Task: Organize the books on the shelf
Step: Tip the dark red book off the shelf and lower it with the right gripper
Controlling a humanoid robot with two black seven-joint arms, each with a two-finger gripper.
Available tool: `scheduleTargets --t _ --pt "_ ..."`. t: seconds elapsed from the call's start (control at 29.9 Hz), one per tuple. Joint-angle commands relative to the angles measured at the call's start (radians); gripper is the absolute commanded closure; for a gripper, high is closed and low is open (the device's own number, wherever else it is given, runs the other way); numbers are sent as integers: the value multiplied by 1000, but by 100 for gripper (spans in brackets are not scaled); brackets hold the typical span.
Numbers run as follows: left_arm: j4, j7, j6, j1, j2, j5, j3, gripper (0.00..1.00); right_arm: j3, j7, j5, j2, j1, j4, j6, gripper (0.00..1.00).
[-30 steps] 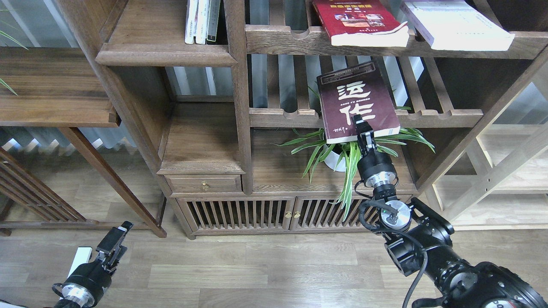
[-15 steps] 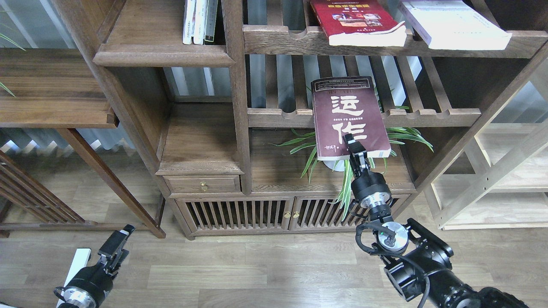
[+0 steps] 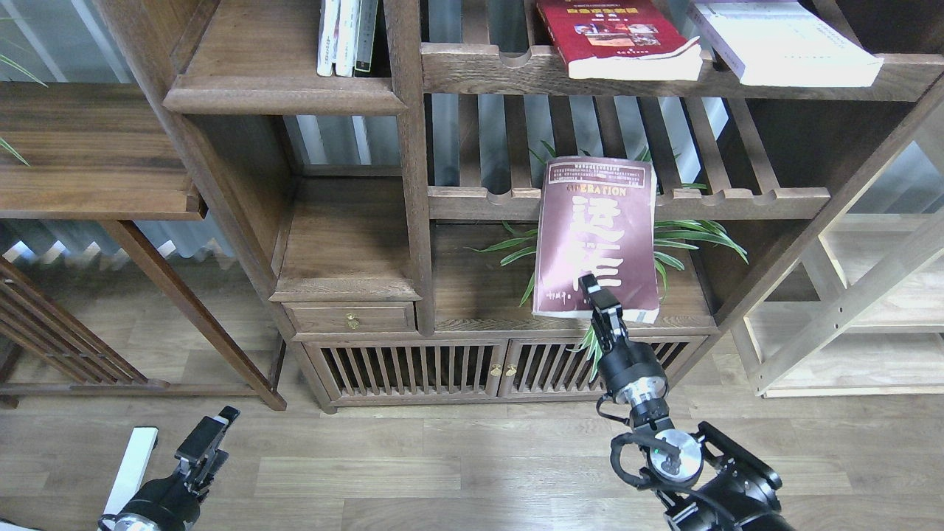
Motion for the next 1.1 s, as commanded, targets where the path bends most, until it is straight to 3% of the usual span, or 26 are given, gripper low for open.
scheduleTargets --t 0.0,0.4,0.9,1.07 --pt "2 5 0 9 -14 1 28 0 -27 1 -6 0 -45 -1 0 96" --pt "2 5 0 28 -14 1 97 0 -58 -1 -62 0 -118 4 0 96" --pt "-37 5 0 -64 -17 -106 123 0 -320 -19 -75 0 -91 64 0 95" --pt "-113 8 0 -80 -9 -109 151 0 -409 -38 -81 0 -62 64 0 95"
